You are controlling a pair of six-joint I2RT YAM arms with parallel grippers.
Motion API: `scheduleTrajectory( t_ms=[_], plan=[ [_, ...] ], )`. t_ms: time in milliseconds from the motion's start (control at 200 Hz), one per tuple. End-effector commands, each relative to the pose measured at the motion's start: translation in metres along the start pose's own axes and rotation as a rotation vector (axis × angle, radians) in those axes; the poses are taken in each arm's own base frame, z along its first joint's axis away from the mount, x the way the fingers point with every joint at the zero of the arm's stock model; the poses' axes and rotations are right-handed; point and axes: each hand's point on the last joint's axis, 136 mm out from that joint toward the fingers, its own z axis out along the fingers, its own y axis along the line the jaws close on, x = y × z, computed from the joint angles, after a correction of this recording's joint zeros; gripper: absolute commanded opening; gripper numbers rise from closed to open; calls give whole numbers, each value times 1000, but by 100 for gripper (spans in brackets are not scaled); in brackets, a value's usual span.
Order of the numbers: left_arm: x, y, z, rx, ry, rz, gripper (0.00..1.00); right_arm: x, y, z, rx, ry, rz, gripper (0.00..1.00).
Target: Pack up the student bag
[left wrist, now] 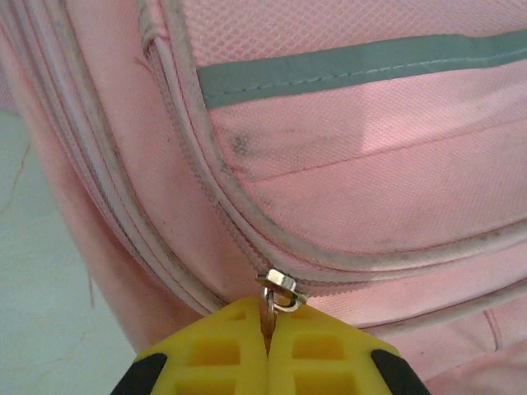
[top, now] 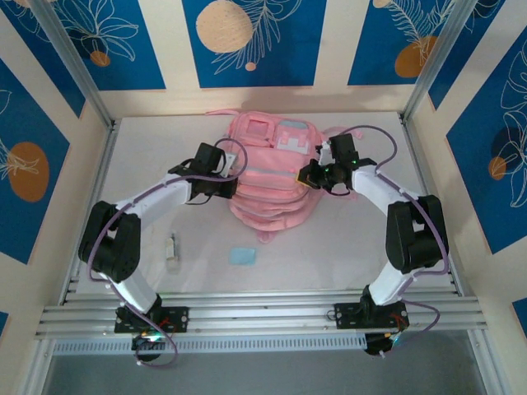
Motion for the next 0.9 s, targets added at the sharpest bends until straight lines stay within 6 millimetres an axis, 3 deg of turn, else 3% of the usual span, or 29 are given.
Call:
scheduleTrajectory(
  t_ms=[0, 120, 235, 305, 470, 685, 790, 895],
  plan=[
    [15, 12, -8, -46, 45, 10, 0, -53, -53, -19, 223, -127, -80, 0],
    [32, -29, -6, 89, 88, 56, 0, -82, -58, -21, 217, -151, -73, 0],
    [48, -88, -7, 268, 133, 102, 0, -106, -57, -18, 219, -164, -85, 0],
    [61, -103, -6, 285, 176, 181, 0, -115, -59, -16, 249, -163, -116, 0],
    [68, -53, 5, 74, 234, 212, 0, -115, -65, -13, 326, -141, -275, 0],
    [63, 33, 0, -186, 309, 166, 0, -114, -82, -17, 435, -125, -364, 0],
    [45, 69, -7, -349, 258, 148, 0, -116, -78, -16, 420, -130, -396, 0],
    [14, 83, -12, -448, 144, 119, 0, -117, -73, -13, 409, -128, -424, 0]
  ],
)
